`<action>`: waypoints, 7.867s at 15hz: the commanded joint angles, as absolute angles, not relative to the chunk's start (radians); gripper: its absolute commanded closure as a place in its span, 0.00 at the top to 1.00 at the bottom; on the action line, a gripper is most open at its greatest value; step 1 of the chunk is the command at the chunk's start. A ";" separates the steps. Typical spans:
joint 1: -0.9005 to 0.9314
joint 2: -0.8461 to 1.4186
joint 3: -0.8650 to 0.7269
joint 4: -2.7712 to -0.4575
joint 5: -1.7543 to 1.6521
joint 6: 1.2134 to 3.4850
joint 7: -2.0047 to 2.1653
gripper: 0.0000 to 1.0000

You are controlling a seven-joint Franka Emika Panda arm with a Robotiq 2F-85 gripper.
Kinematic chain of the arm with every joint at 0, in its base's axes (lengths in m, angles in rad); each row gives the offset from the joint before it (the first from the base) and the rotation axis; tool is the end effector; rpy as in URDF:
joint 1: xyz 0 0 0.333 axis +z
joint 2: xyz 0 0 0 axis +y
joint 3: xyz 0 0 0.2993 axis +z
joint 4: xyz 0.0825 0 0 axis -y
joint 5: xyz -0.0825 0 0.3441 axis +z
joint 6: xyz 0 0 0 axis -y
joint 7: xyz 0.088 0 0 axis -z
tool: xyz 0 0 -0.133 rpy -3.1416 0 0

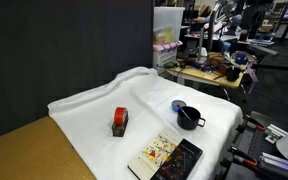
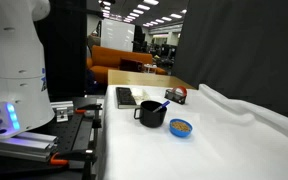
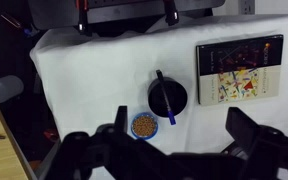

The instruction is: Put the marker on the book

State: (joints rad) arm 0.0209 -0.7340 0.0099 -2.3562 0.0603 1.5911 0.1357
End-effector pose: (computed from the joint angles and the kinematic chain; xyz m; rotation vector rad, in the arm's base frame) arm 0.2921 0.0175 0.5397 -3.0856 0.1694 0.0547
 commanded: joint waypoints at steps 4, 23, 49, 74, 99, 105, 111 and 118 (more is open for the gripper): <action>0.006 -0.733 0.020 -2.353 0.067 1.588 0.128 1.00; 0.006 -0.733 0.020 -2.353 0.067 1.588 0.128 1.00; 0.006 -0.733 0.020 -2.353 0.067 1.588 0.128 1.00; 0.011 -0.705 0.035 -2.325 0.074 1.598 0.142 1.00; 0.062 -0.351 0.153 -2.072 0.049 1.764 0.234 1.00; 0.072 -0.230 0.150 -2.070 0.061 1.825 0.221 1.00; 0.071 -0.128 0.140 -2.091 0.057 1.840 0.232 1.00; 0.075 -0.115 0.135 -2.094 0.054 1.832 0.227 1.00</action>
